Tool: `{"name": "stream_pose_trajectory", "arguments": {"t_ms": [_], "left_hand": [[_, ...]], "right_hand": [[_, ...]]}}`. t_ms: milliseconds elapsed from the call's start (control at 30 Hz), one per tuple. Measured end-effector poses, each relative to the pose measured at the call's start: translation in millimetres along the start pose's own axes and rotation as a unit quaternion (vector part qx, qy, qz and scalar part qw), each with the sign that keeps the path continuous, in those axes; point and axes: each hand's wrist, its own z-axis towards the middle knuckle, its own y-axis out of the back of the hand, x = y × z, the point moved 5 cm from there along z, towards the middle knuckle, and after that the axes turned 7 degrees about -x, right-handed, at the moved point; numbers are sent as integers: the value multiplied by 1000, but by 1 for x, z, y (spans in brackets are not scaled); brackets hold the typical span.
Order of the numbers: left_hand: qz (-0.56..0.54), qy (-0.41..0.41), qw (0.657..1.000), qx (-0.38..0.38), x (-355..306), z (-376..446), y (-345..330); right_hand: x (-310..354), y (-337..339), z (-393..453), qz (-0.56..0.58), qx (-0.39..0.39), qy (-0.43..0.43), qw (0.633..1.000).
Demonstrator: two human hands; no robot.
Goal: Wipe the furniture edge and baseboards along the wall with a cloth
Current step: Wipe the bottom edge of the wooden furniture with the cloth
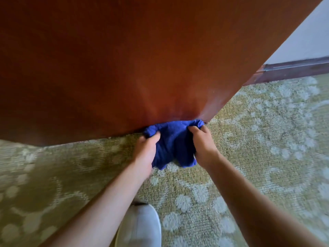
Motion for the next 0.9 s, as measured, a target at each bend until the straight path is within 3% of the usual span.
{"name": "stream_pose_trajectory", "arguments": {"t_ms": [133, 233, 300, 467, 567, 667, 767, 900], "left_hand": [[-74, 9, 997, 9, -9, -17, 8], [-182, -64, 979, 69, -34, -50, 12], [-167, -99, 979, 54, -36, -50, 11], [38, 25, 999, -12, 4, -3, 2], [23, 34, 999, 17, 8, 8, -3], [-19, 25, 996, 80, -1, -8, -31], [-33, 4, 991, 132, -14, -34, -67], [-24, 30, 990, 134, -13, -37, -74]], "right_hand": [[23, 4, -11, -4, -48, 48, 998], [48, 10, -35, 104, -83, 134, 982], [48, 11, -37, 119, -97, 163, 975], [2, -1, 5, 4, -46, 29, 999], [-4, 3, 12, -14, -32, -17, 999], [16, 29, 9, 15, -104, -34, 994], [44, 61, 22, 78, -172, 11, 982], [34, 60, 28, 21, -149, -14, 989]]}}
